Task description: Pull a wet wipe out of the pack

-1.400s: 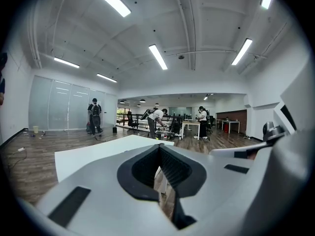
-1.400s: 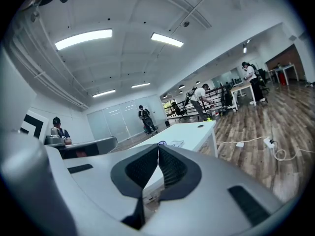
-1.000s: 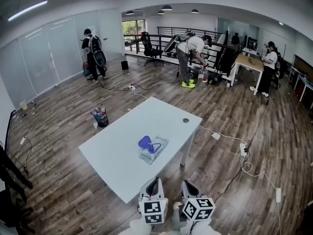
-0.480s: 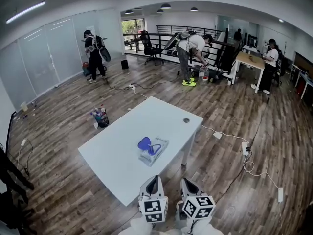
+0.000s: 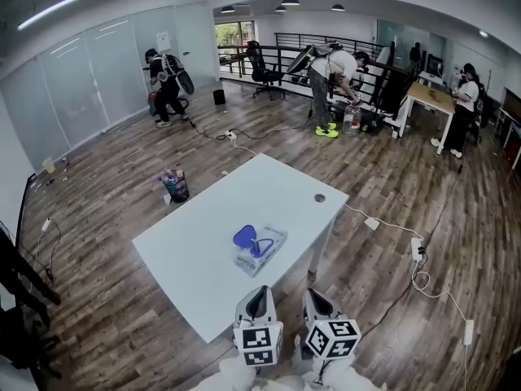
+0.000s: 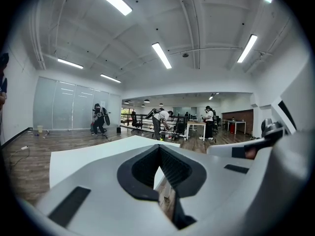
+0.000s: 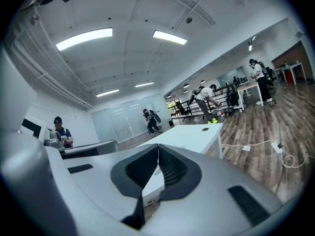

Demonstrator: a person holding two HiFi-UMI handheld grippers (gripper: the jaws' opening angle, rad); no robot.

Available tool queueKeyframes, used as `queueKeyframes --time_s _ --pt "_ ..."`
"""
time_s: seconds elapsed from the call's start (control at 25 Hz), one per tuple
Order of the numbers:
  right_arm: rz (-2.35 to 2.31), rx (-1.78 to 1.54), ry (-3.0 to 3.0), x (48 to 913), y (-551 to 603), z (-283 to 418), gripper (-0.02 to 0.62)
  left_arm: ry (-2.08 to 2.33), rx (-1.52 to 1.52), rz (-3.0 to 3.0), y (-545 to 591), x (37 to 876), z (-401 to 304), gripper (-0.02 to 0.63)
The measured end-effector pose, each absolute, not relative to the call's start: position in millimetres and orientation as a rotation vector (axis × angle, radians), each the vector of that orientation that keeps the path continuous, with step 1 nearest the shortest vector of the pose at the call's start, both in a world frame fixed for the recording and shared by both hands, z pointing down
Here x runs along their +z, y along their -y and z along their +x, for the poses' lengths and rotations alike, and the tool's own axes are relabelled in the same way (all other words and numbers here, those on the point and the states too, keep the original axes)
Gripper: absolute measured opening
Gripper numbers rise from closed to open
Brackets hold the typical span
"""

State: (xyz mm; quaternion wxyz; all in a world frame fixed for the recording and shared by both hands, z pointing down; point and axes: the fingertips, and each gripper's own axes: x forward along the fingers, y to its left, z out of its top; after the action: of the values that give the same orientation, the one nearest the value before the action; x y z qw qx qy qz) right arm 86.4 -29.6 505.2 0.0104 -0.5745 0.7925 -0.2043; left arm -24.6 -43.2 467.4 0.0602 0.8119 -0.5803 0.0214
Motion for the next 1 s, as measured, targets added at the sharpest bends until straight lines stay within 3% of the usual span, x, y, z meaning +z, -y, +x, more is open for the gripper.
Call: queueKeyframes --time_s 1.0 --pt "-1.611 -0.726 -2.671 512 170 85 0.009 1.936 0.123 2.279 169 478 -25 0.0"
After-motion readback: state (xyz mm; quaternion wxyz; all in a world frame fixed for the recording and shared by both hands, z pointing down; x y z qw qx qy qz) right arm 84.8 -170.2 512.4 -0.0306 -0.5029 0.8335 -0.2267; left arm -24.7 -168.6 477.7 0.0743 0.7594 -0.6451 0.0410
